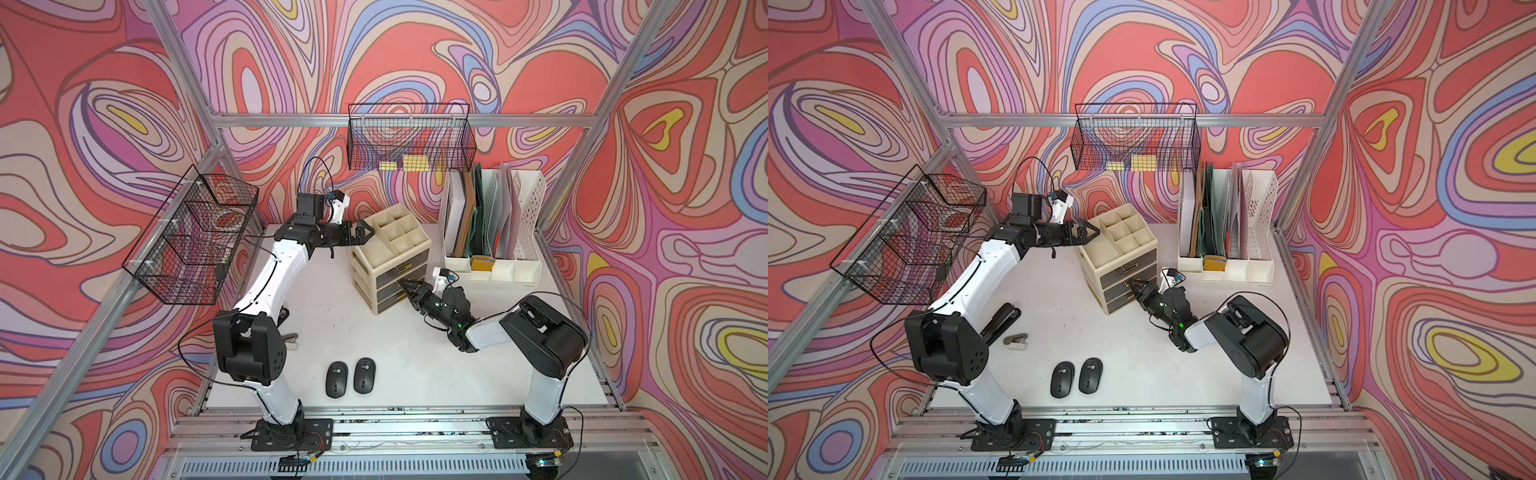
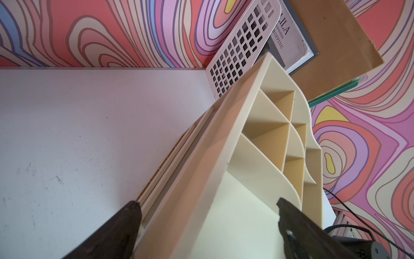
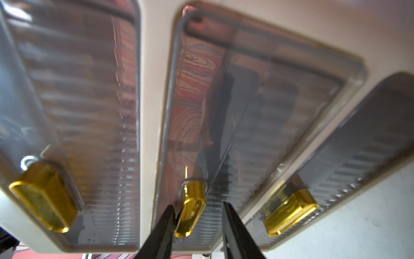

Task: Take the mice out of the drawer
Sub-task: Open the drawer in the storage box.

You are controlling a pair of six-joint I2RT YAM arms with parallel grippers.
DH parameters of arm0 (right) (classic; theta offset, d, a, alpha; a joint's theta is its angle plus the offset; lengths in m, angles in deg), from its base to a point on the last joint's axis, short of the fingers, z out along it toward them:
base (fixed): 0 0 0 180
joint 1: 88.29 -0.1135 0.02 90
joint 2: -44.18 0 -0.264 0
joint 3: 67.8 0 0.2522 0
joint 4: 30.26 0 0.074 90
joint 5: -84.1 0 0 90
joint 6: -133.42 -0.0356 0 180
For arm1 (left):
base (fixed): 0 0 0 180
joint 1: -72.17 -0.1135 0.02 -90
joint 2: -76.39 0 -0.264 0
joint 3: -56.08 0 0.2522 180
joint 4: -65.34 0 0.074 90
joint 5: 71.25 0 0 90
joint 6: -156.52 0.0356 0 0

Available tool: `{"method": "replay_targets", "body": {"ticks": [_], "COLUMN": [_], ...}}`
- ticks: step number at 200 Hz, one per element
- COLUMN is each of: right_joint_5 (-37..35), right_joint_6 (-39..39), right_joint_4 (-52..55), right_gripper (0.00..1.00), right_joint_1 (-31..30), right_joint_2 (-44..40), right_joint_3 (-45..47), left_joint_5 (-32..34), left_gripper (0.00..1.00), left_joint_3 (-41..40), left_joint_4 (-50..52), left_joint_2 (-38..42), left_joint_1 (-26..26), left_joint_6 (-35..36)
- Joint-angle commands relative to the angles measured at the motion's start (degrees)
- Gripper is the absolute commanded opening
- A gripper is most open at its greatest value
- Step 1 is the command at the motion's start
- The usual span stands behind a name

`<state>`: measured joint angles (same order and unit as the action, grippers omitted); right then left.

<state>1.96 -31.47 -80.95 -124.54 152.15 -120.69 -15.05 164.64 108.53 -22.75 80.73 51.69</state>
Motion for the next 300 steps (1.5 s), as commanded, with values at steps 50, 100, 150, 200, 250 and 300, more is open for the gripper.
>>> {"method": "replay_targets", "body": {"ticks": [50,100,150,200,250,300], "right_joint_5": [-2.00,-2.56,-2.73,-2.52,-2.36,-3.38], "right_joint_6": [-1.12,-0.54,-0.85,-3.49,-4.54,-5.92], "right_joint_4": [-4.07,-3.85,-4.67,-7.90,-7.44,-5.87], "right_gripper": [0.31,0.21,0.13,0.13,0.13,0.12], "right_joint_1": [-0.31,-0.22,0.33,0.36,0.34,0.34], "right_joint_2": [2.62,2.44,0.87,-0.76,-4.66,-8.75], "right_joint_3": [-0.39,-0.57,1.65,5.74,9.36,13.24], "left_joint_5": [-1.23,-0.96,1.20,3.19,3.74,4.44], "left_gripper": [1.00,0.99,0.99,0.96,0.96,0.97], "left_joint_3": [1.17,1.20,1.27,1.38,1.44,1.56], "left_joint_4": [0.98,1.16,2.01,2.64,2.95,3.18], "left_joint_2": [0.34,0.34,0.17,0.08,0.17,0.43], "left_joint_1": [-0.20,-0.18,-0.13,-0.14,-0.15,-0.23], "left_joint_6": [0.59,0.77,1.07,1.11,1.38,1.65]}}
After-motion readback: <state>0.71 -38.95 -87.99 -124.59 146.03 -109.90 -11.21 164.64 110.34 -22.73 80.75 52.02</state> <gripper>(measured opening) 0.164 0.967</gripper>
